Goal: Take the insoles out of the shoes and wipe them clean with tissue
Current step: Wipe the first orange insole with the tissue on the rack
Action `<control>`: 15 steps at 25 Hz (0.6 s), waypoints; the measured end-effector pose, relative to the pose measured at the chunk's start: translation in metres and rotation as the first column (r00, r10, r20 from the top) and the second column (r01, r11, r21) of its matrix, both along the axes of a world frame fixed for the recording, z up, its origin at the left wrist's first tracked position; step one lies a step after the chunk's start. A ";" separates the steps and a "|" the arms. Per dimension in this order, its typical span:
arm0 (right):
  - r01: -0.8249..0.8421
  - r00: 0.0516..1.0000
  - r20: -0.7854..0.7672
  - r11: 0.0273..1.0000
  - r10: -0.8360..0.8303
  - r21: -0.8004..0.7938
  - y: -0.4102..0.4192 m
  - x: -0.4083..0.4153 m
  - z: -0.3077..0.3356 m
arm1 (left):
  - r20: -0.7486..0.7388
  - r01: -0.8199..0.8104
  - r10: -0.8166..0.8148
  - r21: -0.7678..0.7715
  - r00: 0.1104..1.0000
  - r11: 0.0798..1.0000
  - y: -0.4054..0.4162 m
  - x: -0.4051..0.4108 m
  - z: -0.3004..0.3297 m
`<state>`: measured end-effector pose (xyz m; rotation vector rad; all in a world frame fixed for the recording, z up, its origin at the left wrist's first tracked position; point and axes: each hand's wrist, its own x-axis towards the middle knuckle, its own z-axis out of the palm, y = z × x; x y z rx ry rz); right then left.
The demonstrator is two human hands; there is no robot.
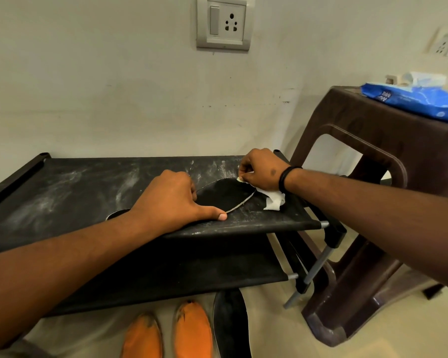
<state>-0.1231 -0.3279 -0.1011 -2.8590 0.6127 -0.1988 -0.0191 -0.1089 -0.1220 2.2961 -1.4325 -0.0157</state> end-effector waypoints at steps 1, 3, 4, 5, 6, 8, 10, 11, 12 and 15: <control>-0.004 1.000 -0.001 1.000 0.004 0.004 0.000 0.002 -0.001 | 0.002 0.001 -0.001 0.001 1.000 1.000 0.000 0.000 0.000; -0.020 1.000 -0.006 1.000 0.020 0.002 0.003 0.008 -0.002 | 0.002 -0.005 0.005 0.001 1.000 1.000 -0.001 0.000 0.000; -0.032 0.999 -0.008 0.999 0.032 0.000 0.005 0.011 -0.002 | 0.001 -0.010 0.010 0.003 1.000 1.000 -0.001 0.000 0.000; -0.046 0.999 -0.013 0.999 0.046 -0.001 0.008 0.014 -0.002 | -0.001 -0.013 0.013 0.005 1.000 1.000 -0.001 -0.001 0.001; -0.060 0.998 -0.022 0.998 0.060 -0.003 0.012 0.016 -0.002 | -0.002 -0.014 0.014 0.008 1.000 1.000 -0.001 -0.001 0.001; -0.088 0.995 -0.036 0.996 0.088 -0.001 0.021 0.022 -0.001 | -0.005 -0.017 0.017 0.013 1.000 1.000 0.000 -0.003 0.002; -0.132 0.991 -0.027 0.991 0.132 0.007 0.035 0.027 -0.001 | -0.005 -0.023 0.024 0.013 1.000 1.000 0.000 -0.004 0.004; -0.162 0.987 -0.021 0.987 0.162 0.006 0.044 0.030 -0.002 | -0.004 -0.027 0.027 0.007 1.000 1.000 0.000 -0.005 0.004; -0.193 0.981 -0.019 0.981 0.193 0.003 0.053 0.032 -0.003 | -0.002 -0.028 0.028 -0.002 1.000 1.000 0.001 -0.006 0.005; -0.251 0.968 -0.025 0.968 0.252 0.009 0.071 0.037 -0.006 | 0.010 -0.032 0.032 -0.012 0.999 0.999 0.002 -0.008 0.006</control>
